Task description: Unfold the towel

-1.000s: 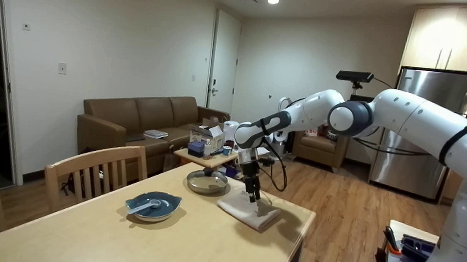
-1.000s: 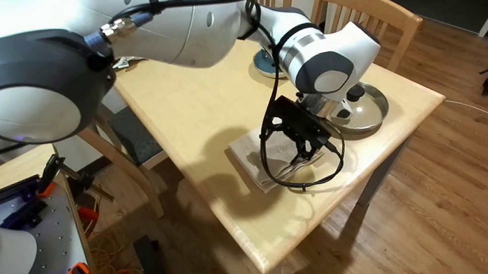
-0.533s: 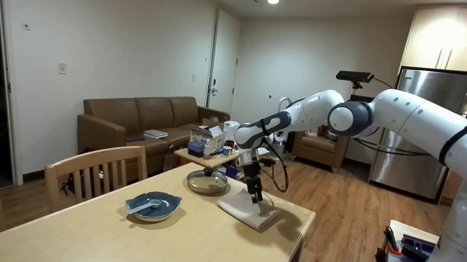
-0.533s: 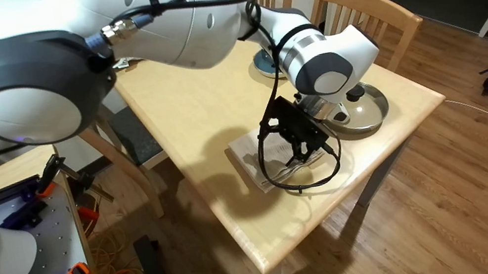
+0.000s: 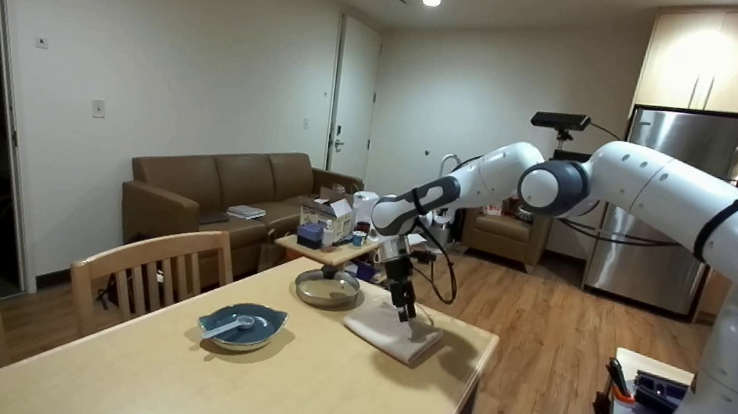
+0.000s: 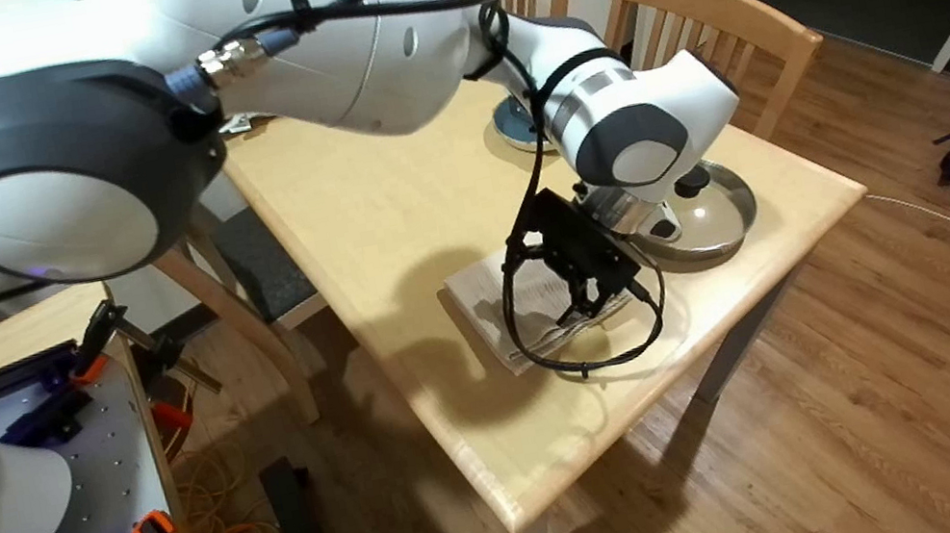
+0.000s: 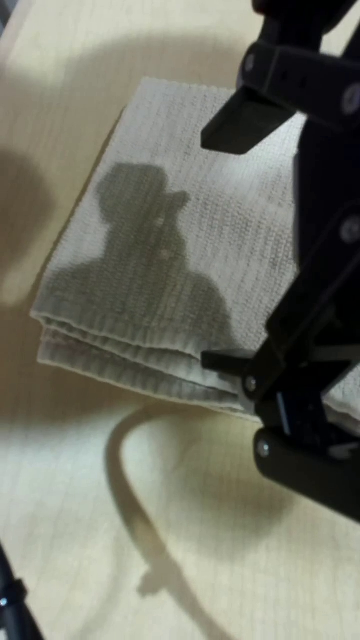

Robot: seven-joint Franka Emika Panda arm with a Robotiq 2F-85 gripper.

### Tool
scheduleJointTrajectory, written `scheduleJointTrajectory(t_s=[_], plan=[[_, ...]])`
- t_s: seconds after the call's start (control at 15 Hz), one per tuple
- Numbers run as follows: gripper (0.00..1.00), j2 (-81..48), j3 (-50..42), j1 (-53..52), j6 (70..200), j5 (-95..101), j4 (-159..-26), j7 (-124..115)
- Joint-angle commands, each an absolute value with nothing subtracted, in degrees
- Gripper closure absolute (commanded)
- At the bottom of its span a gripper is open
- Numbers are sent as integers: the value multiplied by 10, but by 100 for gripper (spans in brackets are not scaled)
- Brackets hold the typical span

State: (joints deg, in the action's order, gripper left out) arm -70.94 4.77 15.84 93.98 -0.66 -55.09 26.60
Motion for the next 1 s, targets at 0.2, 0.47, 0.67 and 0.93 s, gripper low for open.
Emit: scheduleJointTrajectory(t_s=[0.2,0.47,0.67,0.93], plan=[[0,-696,45,171,939,-18,-574,247],[0,-700,44,174,935,-16,-574,247],[26,-706,44,175,927,-14,-569,252],[54,-708,45,174,926,-14,-570,252]])
